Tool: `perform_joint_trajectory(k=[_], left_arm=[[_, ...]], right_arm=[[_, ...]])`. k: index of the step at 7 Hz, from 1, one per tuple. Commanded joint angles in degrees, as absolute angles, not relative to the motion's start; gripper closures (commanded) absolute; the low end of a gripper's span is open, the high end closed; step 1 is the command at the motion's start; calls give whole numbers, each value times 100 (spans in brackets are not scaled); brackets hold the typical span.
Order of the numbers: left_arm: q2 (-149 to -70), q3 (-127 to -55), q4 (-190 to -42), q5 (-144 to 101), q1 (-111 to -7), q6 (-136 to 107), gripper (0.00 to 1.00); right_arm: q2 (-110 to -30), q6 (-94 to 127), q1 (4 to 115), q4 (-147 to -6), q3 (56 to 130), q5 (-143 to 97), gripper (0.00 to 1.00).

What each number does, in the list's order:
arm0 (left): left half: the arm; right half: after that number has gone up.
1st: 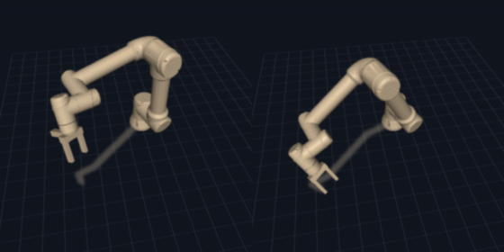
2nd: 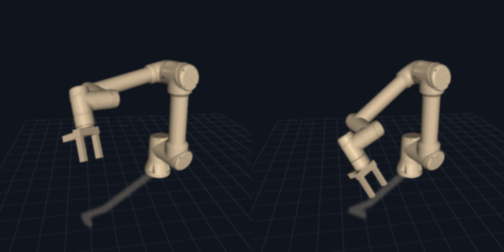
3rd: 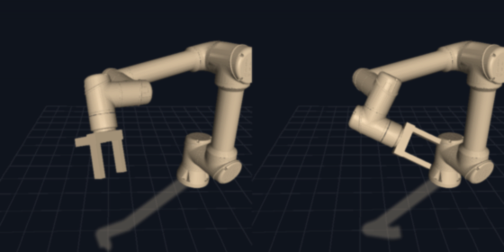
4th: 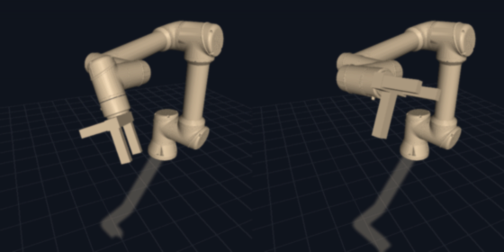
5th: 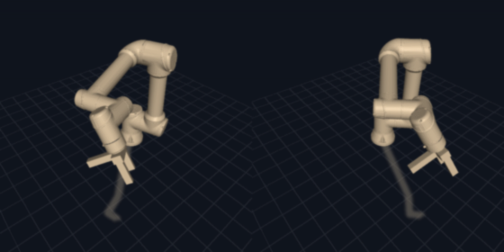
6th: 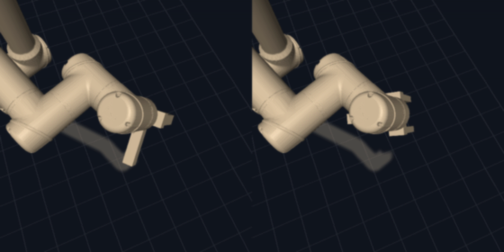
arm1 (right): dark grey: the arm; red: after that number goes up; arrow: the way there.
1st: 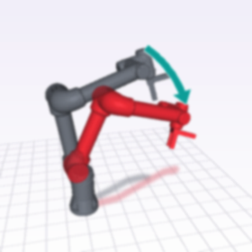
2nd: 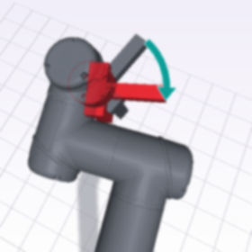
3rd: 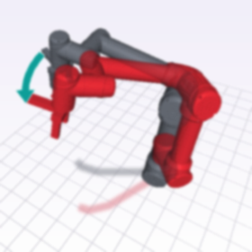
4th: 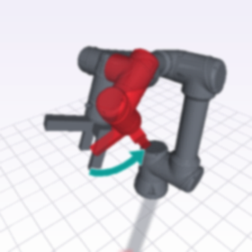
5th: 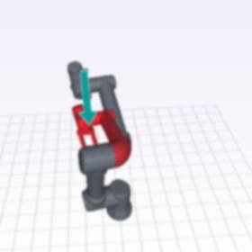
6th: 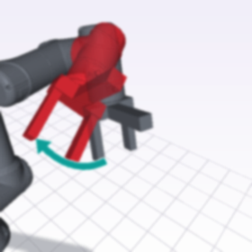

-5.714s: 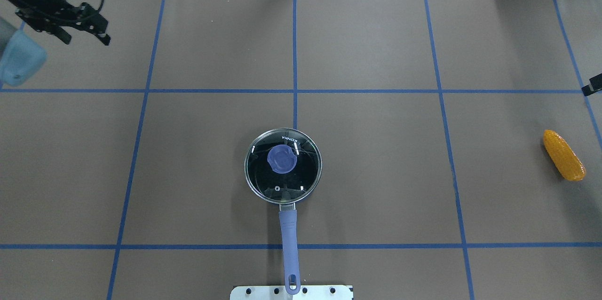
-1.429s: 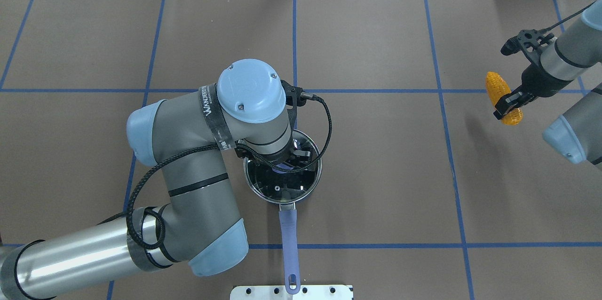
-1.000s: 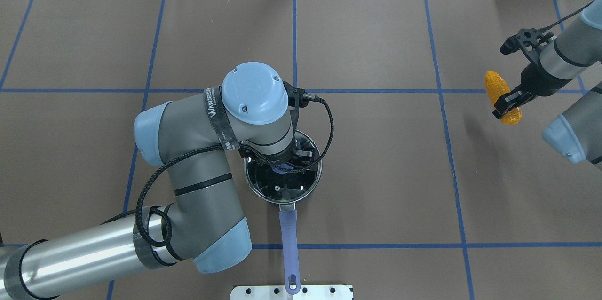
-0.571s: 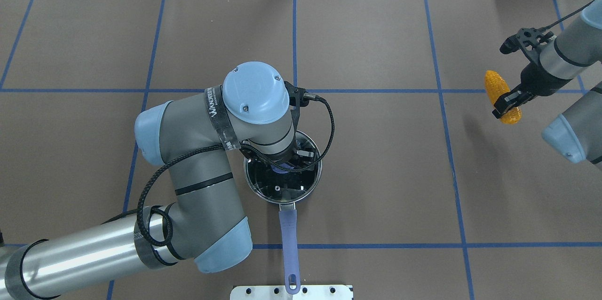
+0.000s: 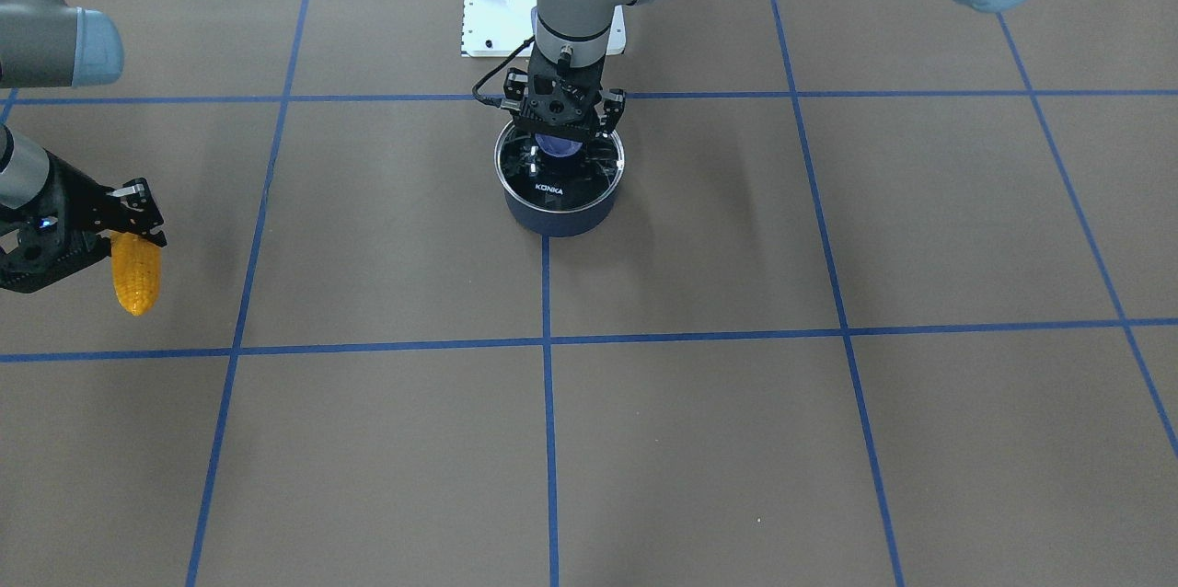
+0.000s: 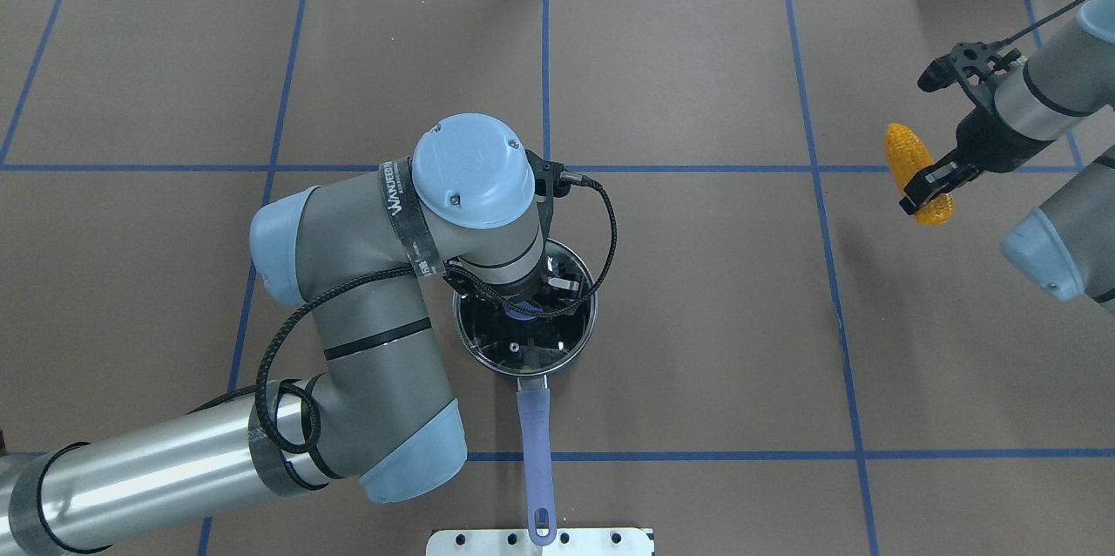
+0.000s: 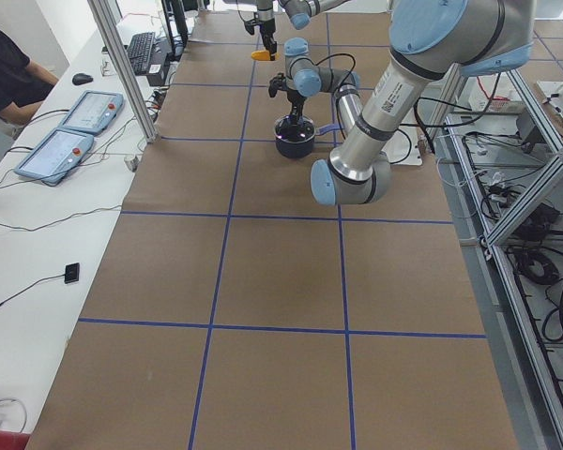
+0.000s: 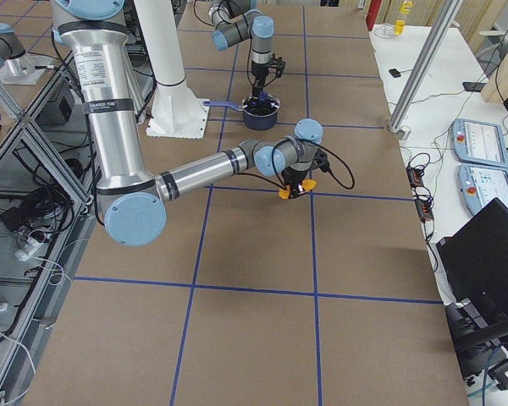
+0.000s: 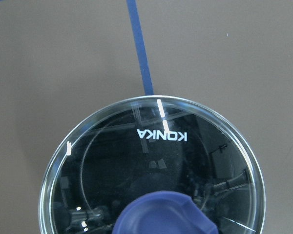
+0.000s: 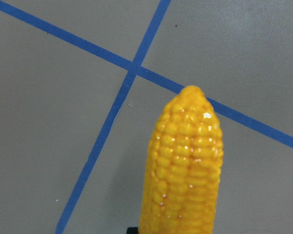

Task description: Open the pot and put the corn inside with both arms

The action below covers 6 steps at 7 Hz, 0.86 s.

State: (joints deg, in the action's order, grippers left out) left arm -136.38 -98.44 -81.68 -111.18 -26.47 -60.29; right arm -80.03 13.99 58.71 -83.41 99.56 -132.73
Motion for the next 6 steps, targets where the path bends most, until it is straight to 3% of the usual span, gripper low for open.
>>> perform_joint_trajectory(k=[1,6], left_arm=[[-13623,-10184,-8122,-11170,-2934,-5977,37],[-12684,-10635,-8086,-11962,-4260,-4479,37]], right_arm=[[-7667,1955,5645,-8341,9976,-13324,85],[-5856,4840,4002,-8341,10011,-13061,85]])
